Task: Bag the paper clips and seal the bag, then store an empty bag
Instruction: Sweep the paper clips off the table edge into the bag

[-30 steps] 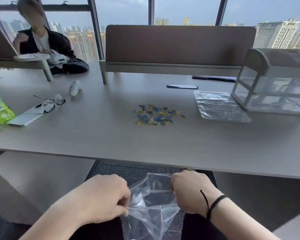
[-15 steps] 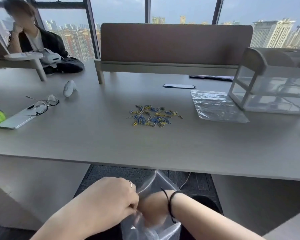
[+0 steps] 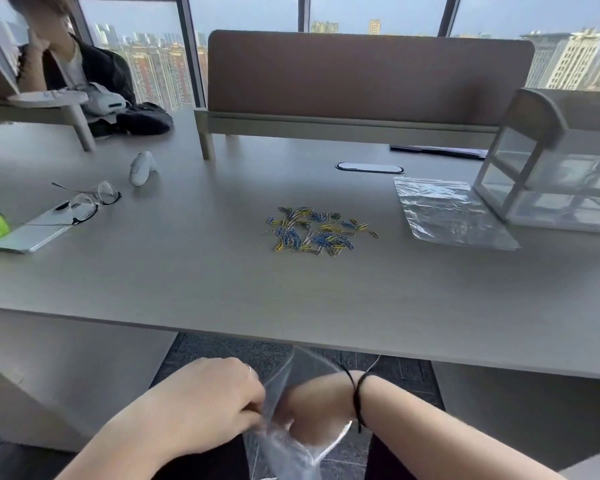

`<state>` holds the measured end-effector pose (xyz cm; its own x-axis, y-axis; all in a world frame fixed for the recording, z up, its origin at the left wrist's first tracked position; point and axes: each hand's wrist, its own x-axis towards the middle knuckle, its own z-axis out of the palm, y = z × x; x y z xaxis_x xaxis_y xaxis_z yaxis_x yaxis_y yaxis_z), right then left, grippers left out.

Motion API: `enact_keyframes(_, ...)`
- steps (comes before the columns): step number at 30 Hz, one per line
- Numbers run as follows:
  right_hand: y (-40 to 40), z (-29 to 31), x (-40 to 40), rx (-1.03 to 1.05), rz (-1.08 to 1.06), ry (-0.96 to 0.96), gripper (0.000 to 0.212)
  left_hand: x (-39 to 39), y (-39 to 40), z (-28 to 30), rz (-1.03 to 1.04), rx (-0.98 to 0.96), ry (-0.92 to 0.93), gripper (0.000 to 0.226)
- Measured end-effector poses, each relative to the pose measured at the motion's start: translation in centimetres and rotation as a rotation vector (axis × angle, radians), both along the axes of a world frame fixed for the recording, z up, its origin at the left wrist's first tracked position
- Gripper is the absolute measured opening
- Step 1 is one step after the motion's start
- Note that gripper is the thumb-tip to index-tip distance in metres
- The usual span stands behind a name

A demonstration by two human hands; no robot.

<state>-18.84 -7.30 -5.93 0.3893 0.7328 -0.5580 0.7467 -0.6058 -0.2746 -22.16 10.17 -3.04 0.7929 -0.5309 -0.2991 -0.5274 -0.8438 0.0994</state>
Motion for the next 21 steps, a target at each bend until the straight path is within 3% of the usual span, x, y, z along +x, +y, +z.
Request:
enact_keyframes(2, -0.4, 2.8, -1.2, 0.071, -0.103, -0.026, 0.022, 0.5, 0.3, -0.4, 0.028, -0.022, 0.012, 0.027)
enact_keyframes(6, -3.1, 5.5, -2.8, 0.085, -0.122, -0.111, 0.043, 1.7, 0.9, -1.3, 0.085, -0.097, 0.046, 0.029)
enact_keyframes(14, -6.7, 5.1, -2.2, 0.118, -0.176, -0.221, 0.043, 2.8, 0.7, -1.7, 0.108, -0.343, -0.006, 0.023)
enact_keyframes(18, -7.3, 7.7, -0.9, 0.400, -0.359, -0.121, 0.028, 2.9, 1.2, -1.6, 0.086, -0.418, -0.127, 0.033)
enact_keyframes(21, -8.5, 8.5, 2.3, 0.733, -0.611, -0.060, 0.014, 3.2, 1.7, -2.0, 0.052, -0.473, -0.231, 0.020)
